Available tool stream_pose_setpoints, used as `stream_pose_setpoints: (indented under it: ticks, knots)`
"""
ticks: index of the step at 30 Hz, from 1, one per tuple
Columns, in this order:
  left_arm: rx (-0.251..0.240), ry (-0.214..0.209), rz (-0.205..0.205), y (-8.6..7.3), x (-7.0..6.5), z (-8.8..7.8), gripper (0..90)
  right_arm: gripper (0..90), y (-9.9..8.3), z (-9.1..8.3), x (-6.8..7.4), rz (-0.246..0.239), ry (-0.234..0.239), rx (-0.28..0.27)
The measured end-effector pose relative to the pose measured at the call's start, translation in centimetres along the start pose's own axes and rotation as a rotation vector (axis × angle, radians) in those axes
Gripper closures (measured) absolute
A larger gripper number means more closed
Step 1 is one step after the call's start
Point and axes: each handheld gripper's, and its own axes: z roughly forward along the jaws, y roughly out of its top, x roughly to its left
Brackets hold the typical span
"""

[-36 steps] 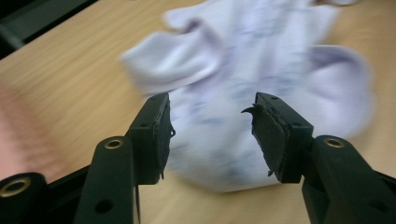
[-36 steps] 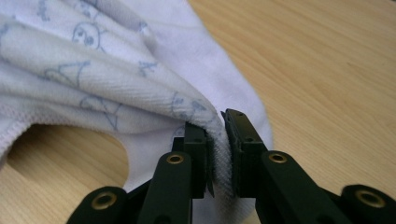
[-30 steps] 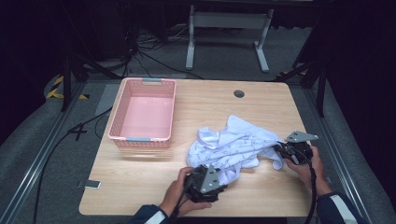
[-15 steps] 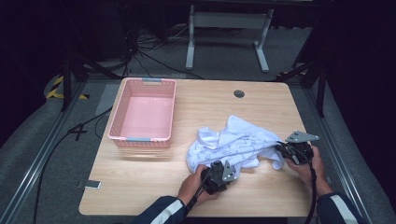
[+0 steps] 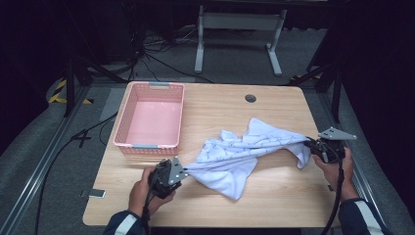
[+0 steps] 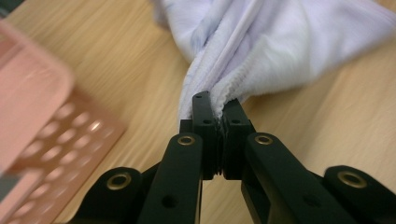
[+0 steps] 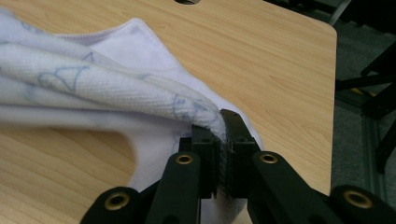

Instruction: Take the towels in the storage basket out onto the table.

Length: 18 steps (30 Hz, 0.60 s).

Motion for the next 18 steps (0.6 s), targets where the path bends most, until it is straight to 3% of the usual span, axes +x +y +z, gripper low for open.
stream_pose_setpoints:
  ticks: [1, 3, 4, 5, 6, 7, 9, 10, 11, 14, 16, 18]
  knots:
    - [-0.018, -0.01, -0.038, -0.5, 0.5, -0.2, 87.4, 85.4, 0.0, 0.1, -0.3, 0.019, 0.016, -0.001]
    - [-0.004, -0.021, -0.04, -0.7, 0.8, 0.0, 86.8, 85.4, -0.1, 0.2, -0.2, 0.025, 0.041, 0.004]
    - [0.019, 0.006, -0.053, -0.7, 0.6, 0.1, 80.0, 85.4, -0.1, 0.2, 0.0, 0.014, 0.035, 0.012]
    - [0.006, 0.02, -0.079, -0.7, 0.5, 0.3, 66.5, 85.2, -0.1, 0.4, 0.2, -0.005, 0.016, 0.032]
    - [-0.014, -0.009, -0.101, -0.7, 0.3, 0.4, 55.7, 83.7, -0.2, 0.5, 0.2, 0.0, 0.014, 0.042]
    - [-0.022, -0.037, -0.106, -0.6, -0.1, 0.4, 52.7, 79.1, -0.4, 0.6, 0.0, 0.02, 0.018, 0.042]
    - [-0.056, -0.071, -0.087, 0.0, -1.4, 0.5, 48.2, 71.4, -0.8, 0.8, -0.3, 0.051, 0.015, 0.064]
    - [-0.081, -0.11, -0.078, 0.5, -2.3, 0.5, 46.1, 67.0, -0.9, 0.9, -0.3, 0.052, 0.013, 0.073]
    - [-0.081, -0.11, -0.078, 0.5, -2.3, 0.5, 44.8, 67.0, -0.9, 0.9, -0.3, 0.052, 0.013, 0.073]
    - [-0.162, -0.247, -0.041, 2.3, -5.3, 0.8, 42.9, 55.5, -0.7, 0.8, 0.1, 0.027, 0.017, 0.072]
    - [-0.175, -0.297, -0.023, 3.2, -6.7, 1.6, 40.0, 50.4, -0.1, 0.4, 1.0, -0.004, 0.033, 0.032]
    - [-0.159, -0.338, 0.021, 4.3, -8.2, 3.2, 42.0, 46.6, 0.8, 0.0, 2.4, -0.057, 0.068, -0.001]
